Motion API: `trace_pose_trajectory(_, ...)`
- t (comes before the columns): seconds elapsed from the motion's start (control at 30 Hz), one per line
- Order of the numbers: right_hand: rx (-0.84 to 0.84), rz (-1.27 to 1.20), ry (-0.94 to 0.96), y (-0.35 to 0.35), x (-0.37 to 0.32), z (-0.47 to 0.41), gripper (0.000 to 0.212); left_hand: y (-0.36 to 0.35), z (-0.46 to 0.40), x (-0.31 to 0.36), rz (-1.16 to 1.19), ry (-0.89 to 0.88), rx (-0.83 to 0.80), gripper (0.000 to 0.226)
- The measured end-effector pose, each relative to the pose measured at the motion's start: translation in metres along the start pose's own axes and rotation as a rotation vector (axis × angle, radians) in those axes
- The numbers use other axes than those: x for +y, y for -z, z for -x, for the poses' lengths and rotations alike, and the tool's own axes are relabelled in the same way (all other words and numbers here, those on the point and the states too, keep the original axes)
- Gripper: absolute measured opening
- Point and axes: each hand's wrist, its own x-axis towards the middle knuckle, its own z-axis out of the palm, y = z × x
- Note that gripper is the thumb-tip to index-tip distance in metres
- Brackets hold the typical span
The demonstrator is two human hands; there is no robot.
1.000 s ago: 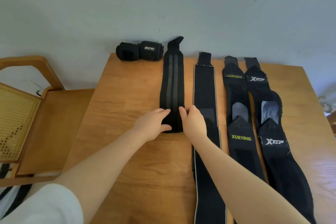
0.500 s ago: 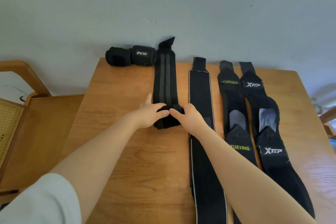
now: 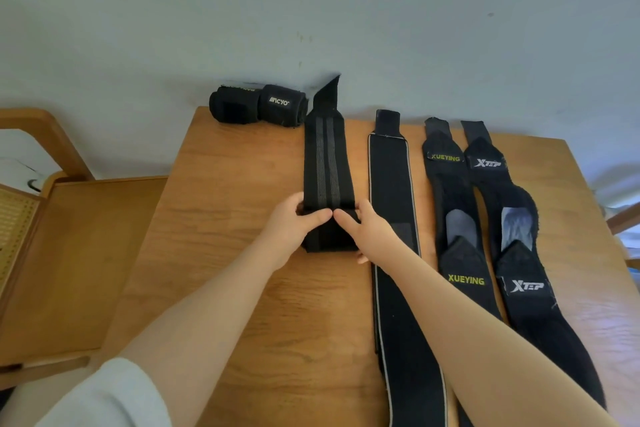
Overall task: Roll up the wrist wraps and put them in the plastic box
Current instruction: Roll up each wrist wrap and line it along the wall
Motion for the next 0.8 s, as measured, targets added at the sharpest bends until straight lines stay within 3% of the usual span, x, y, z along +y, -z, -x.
trace_pose_trajectory(0.13,-0.005,-0.002,0.120,-0.013,0.022,0.025,0.041,0.004,0.032,-0.025,-0.085,-0.102,-0.064,0.038)
trace_pose_trajectory(0.3,0.053,-0.016,0.154,-0.023,0.037,0.043,0.048,0.002,0.049,-0.040,-0.234,-0.222,-0.111,0.047)
trace_pose_trajectory(0.5,0.072,-0.402,0.209,-0.039,0.034,0.056,0.038,0.016,0.056,-0.050,-0.531,-0.343,-0.168,0.070)
trace_pose_trajectory(0.67,0.042,-0.495,0.157,-0.037,0.033,0.063,0.042,0.014,0.070,-0.051,-0.772,-0.548,-0.148,0.072)
trace_pose_trajectory(0.8,-0.022,-0.684,0.194,-0.022,0.029,0.075,0.042,0.011,0.081,-0.048,-1.019,-0.663,-0.106,0.061)
